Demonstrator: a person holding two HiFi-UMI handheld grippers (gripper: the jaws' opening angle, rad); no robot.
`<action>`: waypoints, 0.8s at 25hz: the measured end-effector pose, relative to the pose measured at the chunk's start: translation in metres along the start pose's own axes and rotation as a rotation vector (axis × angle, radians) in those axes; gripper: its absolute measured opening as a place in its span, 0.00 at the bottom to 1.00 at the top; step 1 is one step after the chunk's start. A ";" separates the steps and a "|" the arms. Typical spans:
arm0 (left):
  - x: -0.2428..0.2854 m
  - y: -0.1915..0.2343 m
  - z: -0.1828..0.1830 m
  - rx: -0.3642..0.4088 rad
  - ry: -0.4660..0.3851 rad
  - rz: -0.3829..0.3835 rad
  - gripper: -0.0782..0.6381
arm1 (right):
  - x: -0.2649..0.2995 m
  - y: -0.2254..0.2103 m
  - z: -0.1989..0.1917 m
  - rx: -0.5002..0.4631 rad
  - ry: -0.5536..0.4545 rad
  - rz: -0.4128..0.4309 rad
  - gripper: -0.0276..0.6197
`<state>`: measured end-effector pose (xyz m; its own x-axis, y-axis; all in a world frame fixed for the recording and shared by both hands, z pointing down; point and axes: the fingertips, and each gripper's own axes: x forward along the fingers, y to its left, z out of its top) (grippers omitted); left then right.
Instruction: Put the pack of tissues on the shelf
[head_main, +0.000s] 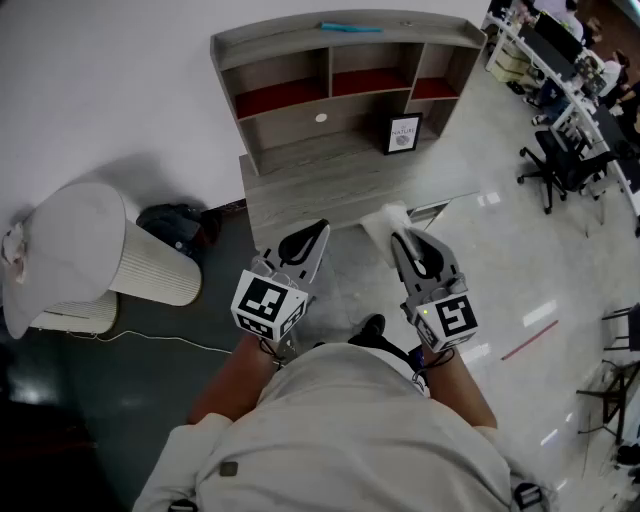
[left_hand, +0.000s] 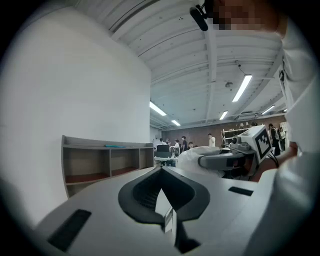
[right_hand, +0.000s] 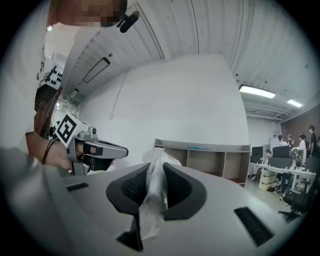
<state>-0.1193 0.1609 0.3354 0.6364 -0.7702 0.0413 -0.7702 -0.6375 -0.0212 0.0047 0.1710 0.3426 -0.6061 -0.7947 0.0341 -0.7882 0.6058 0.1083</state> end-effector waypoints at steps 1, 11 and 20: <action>0.006 0.000 -0.001 -0.011 0.000 0.000 0.13 | 0.001 -0.006 -0.002 -0.002 -0.004 0.005 0.16; 0.091 -0.006 0.004 -0.015 -0.006 0.004 0.13 | 0.013 -0.085 -0.009 -0.005 -0.022 0.026 0.16; 0.180 -0.030 0.007 -0.008 -0.019 -0.012 0.13 | 0.015 -0.172 -0.016 -0.003 -0.035 0.028 0.17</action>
<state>0.0183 0.0413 0.3364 0.6460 -0.7630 0.0226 -0.7630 -0.6463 -0.0126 0.1329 0.0542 0.3400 -0.6315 -0.7754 0.0020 -0.7705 0.6278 0.1105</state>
